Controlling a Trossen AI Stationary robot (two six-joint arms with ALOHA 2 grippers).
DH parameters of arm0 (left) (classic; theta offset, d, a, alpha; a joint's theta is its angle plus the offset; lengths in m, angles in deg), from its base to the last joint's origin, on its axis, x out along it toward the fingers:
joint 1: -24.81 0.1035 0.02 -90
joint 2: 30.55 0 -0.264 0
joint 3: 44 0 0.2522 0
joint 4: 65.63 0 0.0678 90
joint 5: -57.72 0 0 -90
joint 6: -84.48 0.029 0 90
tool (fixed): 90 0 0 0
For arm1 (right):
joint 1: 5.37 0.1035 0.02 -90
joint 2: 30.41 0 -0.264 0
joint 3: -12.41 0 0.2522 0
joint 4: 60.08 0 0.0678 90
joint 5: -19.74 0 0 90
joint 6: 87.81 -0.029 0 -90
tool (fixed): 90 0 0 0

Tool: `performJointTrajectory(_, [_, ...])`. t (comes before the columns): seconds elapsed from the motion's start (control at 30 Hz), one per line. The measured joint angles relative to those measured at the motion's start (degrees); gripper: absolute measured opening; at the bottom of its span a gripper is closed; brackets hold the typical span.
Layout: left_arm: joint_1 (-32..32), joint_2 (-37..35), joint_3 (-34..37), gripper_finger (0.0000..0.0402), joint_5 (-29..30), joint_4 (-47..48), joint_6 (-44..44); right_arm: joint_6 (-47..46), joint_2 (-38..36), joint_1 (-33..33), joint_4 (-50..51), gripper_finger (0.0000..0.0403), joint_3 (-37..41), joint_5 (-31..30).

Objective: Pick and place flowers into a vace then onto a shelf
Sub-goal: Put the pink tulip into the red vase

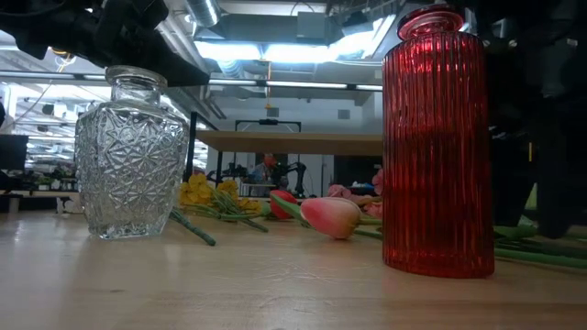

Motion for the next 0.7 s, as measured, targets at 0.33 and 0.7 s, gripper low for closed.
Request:
performJointTrajectory(0.33, [0.0, 0.0, 0.0, 0.0004, 0.0, 0.0, 0.0, -1.6, 0.0, 0.0, 0.4, 0.0102, 0.0, 0.0])
performJointTrajectory(0.7, [0.0, 0.0, 0.0, 0.0004, 0.0, 0.0, 0.0, -3.4, 0.0, 0.0, 0.5, 0.0007, 0.1, 0.1])
